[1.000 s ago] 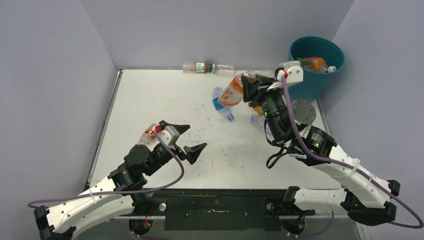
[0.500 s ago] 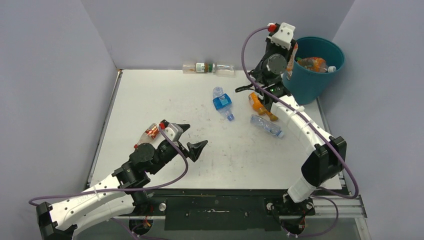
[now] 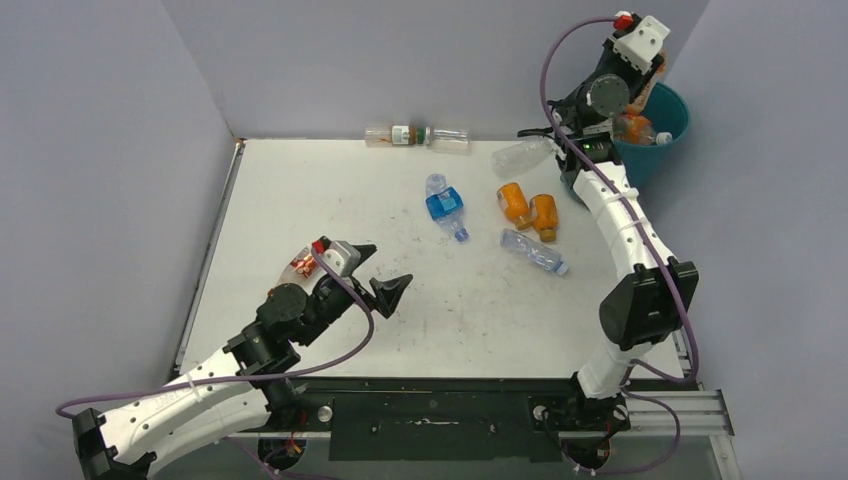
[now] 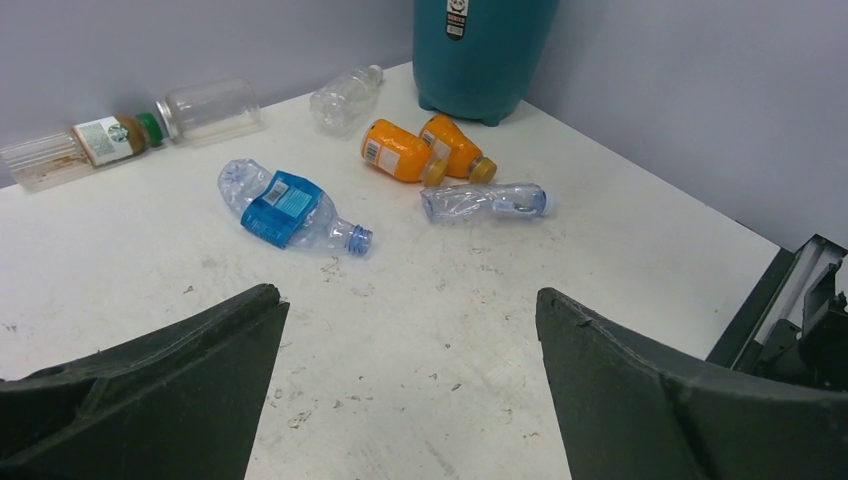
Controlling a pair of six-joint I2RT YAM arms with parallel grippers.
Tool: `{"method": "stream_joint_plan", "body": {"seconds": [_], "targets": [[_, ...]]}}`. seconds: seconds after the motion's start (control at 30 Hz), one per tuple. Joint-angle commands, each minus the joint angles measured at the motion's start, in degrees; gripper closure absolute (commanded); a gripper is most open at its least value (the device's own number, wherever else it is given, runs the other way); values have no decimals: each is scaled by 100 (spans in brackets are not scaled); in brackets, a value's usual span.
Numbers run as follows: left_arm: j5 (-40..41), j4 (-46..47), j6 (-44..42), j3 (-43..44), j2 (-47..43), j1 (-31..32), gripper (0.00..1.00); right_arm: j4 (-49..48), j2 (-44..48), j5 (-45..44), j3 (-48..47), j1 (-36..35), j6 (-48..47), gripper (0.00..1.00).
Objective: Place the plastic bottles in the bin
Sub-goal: Place the plastic bottle in the trash bin.
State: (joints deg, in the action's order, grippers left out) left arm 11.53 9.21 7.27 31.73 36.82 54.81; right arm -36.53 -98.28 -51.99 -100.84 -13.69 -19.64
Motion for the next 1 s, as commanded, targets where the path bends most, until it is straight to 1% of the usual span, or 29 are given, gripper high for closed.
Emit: {"method": "stream_joint_plan", "body": {"seconds": [0.0, 0.2, 0.37, 0.67, 0.73, 0.9, 0.97], "targets": [[-184, 361, 180, 35, 45, -180, 4, 729, -288, 274, -281, 92, 627, 95], [-286, 361, 249, 53, 115, -259, 4, 1378, -521, 305, -519, 96, 938, 95], [-327, 373, 257, 53, 110, -268, 4, 1874, -465, 441, -473, 99, 1258, 95], [-402, 370, 319, 62, 96, -277, 4, 2952, -482, 374, -448, 193, 1813, 94], [-411, 363, 328, 70, 91, -273, 4, 3169, -482, 405, -454, 259, 1952, 87], [-421, 340, 337, 83, 91, -276, 4, 3358, -372, 500, -403, 389, 2167, 62], [-421, 338, 337, 88, 89, -272, 4, 3386, -304, 541, -387, 438, 2196, 55]]}}
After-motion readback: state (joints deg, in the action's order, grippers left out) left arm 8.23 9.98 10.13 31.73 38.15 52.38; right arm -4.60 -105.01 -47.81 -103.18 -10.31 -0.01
